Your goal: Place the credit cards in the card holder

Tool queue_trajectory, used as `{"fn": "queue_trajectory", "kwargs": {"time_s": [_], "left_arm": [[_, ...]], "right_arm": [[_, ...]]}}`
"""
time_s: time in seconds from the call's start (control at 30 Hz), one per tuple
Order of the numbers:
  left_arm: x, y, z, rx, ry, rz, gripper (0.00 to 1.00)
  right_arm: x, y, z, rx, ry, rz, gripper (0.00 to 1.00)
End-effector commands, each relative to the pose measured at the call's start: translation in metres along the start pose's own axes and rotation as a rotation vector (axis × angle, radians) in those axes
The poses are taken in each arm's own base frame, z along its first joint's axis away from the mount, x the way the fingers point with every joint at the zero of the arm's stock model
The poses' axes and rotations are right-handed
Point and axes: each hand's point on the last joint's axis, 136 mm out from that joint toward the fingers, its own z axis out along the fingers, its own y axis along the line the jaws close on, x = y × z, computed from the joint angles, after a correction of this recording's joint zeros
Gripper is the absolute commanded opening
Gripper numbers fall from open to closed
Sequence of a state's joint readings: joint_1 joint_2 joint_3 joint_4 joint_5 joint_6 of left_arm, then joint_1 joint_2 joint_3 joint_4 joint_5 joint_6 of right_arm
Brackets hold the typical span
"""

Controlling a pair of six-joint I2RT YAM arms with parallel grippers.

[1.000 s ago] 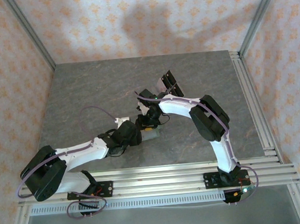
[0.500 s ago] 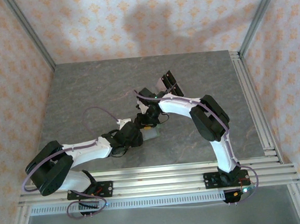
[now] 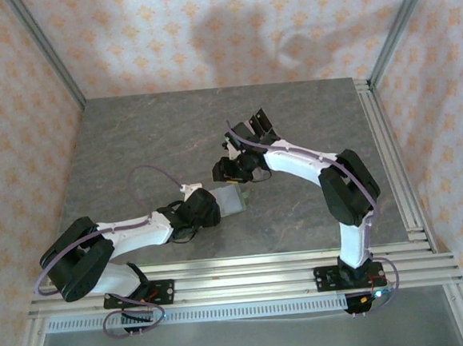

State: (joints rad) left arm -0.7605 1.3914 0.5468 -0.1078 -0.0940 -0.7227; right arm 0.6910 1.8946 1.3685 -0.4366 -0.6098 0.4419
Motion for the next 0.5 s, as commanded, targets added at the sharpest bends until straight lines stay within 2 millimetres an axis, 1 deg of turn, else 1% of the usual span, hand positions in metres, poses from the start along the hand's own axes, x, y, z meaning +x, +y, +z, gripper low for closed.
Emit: {"fn": "queue_trajectory", "kwargs": {"time_s": [0.0,0.3,0.47], "left_arm": [[0.003,0.008,0.002,-0.031,-0.015,-0.007,0.73],[0.002,0.008,0.001,-0.034,-0.019,-0.005,0.73],[0.001,0.008,0.001,-0.034,-0.02,-0.007,0.73]], "right_arm": [[0.012,-0.01,0.007,0.009,0.016,0.038,0.48],[0.03,-0.021,0.027,0.021,0.074,0.051,0.48],[0.032,-0.018,0.037,0.009,0.1,0.047,0.48]]}}
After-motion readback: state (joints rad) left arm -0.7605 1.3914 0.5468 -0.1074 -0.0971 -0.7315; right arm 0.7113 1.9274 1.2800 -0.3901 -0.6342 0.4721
